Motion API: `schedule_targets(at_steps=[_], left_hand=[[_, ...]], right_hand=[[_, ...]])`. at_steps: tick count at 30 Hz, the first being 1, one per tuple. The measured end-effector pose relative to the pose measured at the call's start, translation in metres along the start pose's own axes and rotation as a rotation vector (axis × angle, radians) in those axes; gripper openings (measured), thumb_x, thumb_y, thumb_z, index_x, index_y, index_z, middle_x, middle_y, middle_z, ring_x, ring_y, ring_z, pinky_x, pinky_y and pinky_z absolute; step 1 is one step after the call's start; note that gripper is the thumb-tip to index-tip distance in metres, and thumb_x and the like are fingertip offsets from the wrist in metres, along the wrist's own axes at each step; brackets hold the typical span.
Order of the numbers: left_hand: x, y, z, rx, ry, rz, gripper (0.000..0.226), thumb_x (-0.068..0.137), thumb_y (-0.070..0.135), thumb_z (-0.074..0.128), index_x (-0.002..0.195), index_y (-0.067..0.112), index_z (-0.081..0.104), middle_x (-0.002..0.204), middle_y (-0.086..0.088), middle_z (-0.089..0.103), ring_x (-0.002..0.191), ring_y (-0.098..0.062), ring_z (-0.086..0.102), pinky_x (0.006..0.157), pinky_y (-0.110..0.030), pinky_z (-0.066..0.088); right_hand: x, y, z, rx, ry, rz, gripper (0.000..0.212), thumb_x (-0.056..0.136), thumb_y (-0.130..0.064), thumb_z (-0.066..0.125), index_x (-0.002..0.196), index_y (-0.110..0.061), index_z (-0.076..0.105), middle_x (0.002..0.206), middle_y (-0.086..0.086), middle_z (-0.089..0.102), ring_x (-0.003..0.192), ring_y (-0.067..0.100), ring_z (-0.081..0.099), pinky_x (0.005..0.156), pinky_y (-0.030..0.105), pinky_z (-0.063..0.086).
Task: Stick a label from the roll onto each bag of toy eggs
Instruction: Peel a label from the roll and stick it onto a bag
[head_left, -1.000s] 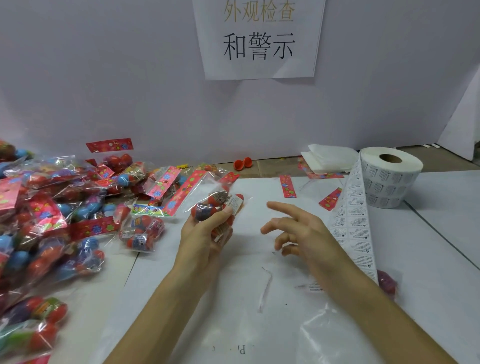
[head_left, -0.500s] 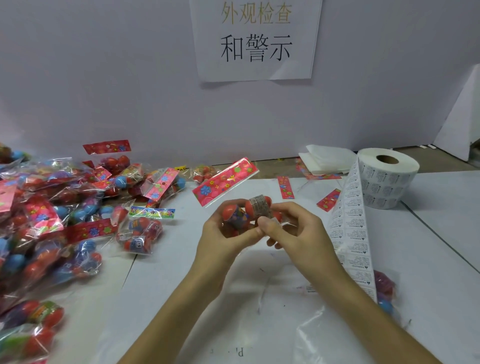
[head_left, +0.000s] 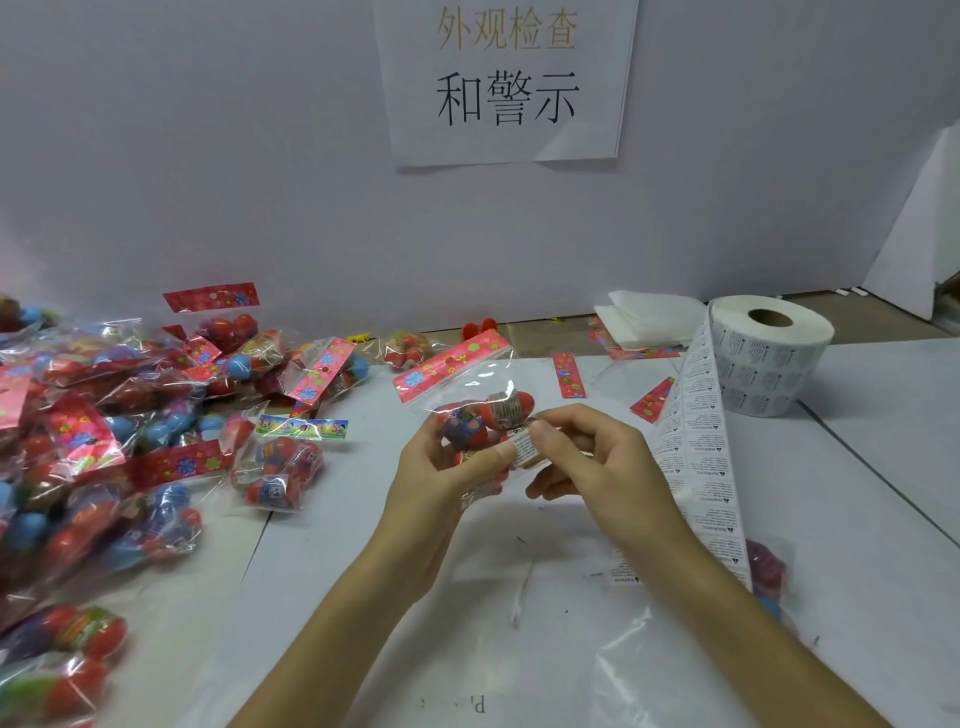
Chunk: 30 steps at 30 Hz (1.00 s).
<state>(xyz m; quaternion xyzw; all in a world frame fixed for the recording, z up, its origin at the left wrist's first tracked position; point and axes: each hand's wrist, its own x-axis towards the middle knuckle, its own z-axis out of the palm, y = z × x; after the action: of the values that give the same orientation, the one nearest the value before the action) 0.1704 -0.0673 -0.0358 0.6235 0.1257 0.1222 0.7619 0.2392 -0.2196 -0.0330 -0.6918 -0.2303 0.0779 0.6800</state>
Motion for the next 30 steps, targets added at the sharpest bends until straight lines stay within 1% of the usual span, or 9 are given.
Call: schedule_targets(at_steps=[6, 11, 15, 19, 22, 24, 26, 28, 30], left_hand=[[0.002, -0.001, -0.001, 0.015, 0.035, 0.023, 0.066, 0.066, 0.036, 0.079, 0.128, 0.019, 0.062, 0.113, -0.006, 0.076, 0.102, -0.026, 0.074, 0.073, -0.025, 0.059], [0.002, -0.003, 0.0, 0.016, 0.057, 0.02, 0.062, 0.068, 0.035, 0.078, 0.126, 0.018, 0.064, 0.112, -0.009, 0.075, 0.104, -0.028, 0.073, 0.076, -0.028, 0.06], [0.001, -0.003, 0.002, 0.025, 0.062, 0.023, 0.063, 0.067, 0.037, 0.079, 0.126, 0.019, 0.064, 0.112, -0.009, 0.075, 0.104, -0.027, 0.072, 0.076, -0.027, 0.06], [0.001, -0.004, 0.002, 0.009, 0.066, 0.027, 0.061, 0.067, 0.035, 0.079, 0.124, 0.018, 0.065, 0.108, -0.008, 0.075, 0.099, -0.024, 0.073, 0.074, -0.026, 0.059], [0.002, -0.004, 0.001, 0.007, 0.076, 0.014, 0.066, 0.068, 0.035, 0.078, 0.129, 0.017, 0.063, 0.115, -0.009, 0.074, 0.106, -0.028, 0.072, 0.088, -0.036, 0.061], [0.001, -0.004, 0.001, 0.003, 0.074, 0.01, 0.068, 0.069, 0.035, 0.077, 0.132, 0.015, 0.062, 0.119, -0.01, 0.074, 0.109, -0.031, 0.071, 0.095, -0.042, 0.059], [0.002, -0.004, 0.0, 0.004, 0.066, 0.01, 0.064, 0.071, 0.034, 0.077, 0.13, 0.017, 0.063, 0.115, -0.008, 0.076, 0.105, -0.028, 0.073, 0.09, -0.038, 0.061], [0.001, -0.003, 0.001, 0.004, 0.06, 0.012, 0.058, 0.07, 0.035, 0.077, 0.125, 0.02, 0.065, 0.109, -0.003, 0.078, 0.099, -0.023, 0.076, 0.077, -0.028, 0.061], [0.001, -0.002, 0.001, 0.003, 0.061, 0.005, 0.053, 0.073, 0.034, 0.078, 0.123, 0.022, 0.065, 0.106, -0.001, 0.079, 0.096, -0.02, 0.076, 0.072, -0.023, 0.059]], right_hand=[[0.0, 0.005, 0.001, -0.042, -0.055, -0.01, 0.02, 0.086, -0.031, 0.079, 0.103, -0.034, 0.068, 0.086, -0.012, 0.072, 0.069, 0.023, 0.075, 0.063, 0.026, 0.057], [-0.001, 0.008, 0.001, -0.087, -0.062, -0.015, 0.032, 0.082, -0.029, 0.084, 0.106, -0.038, 0.064, 0.088, -0.015, 0.072, 0.07, 0.018, 0.075, 0.067, 0.022, 0.054], [-0.002, 0.008, 0.002, -0.098, -0.046, -0.004, 0.034, 0.083, -0.031, 0.083, 0.109, -0.036, 0.062, 0.09, -0.013, 0.071, 0.07, 0.017, 0.075, 0.07, 0.027, 0.057], [-0.002, 0.008, 0.002, -0.086, -0.07, -0.017, 0.029, 0.087, -0.026, 0.08, 0.107, -0.035, 0.063, 0.092, -0.015, 0.07, 0.07, 0.02, 0.075, 0.072, 0.029, 0.057], [-0.001, 0.008, 0.001, -0.035, -0.114, -0.01, 0.027, 0.09, -0.021, 0.077, 0.109, -0.036, 0.064, 0.094, -0.012, 0.07, 0.072, 0.024, 0.075, 0.069, 0.028, 0.056], [0.0, 0.009, 0.001, -0.006, -0.132, 0.009, 0.027, 0.085, -0.024, 0.074, 0.108, -0.035, 0.065, 0.092, -0.012, 0.07, 0.071, 0.025, 0.075, 0.066, 0.025, 0.055], [0.001, 0.01, 0.002, 0.017, -0.132, 0.022, 0.025, 0.084, -0.024, 0.073, 0.104, -0.037, 0.066, 0.088, -0.011, 0.07, 0.069, 0.026, 0.075, 0.064, 0.023, 0.054], [0.002, 0.011, 0.003, 0.017, -0.121, 0.013, 0.026, 0.09, -0.019, 0.074, 0.098, -0.042, 0.067, 0.087, -0.01, 0.071, 0.068, 0.027, 0.075, 0.063, 0.022, 0.054], [0.001, 0.011, 0.003, 0.013, -0.113, 0.012, 0.026, 0.094, -0.016, 0.071, 0.099, -0.041, 0.066, 0.088, -0.005, 0.072, 0.068, 0.027, 0.075, 0.062, 0.024, 0.054]])
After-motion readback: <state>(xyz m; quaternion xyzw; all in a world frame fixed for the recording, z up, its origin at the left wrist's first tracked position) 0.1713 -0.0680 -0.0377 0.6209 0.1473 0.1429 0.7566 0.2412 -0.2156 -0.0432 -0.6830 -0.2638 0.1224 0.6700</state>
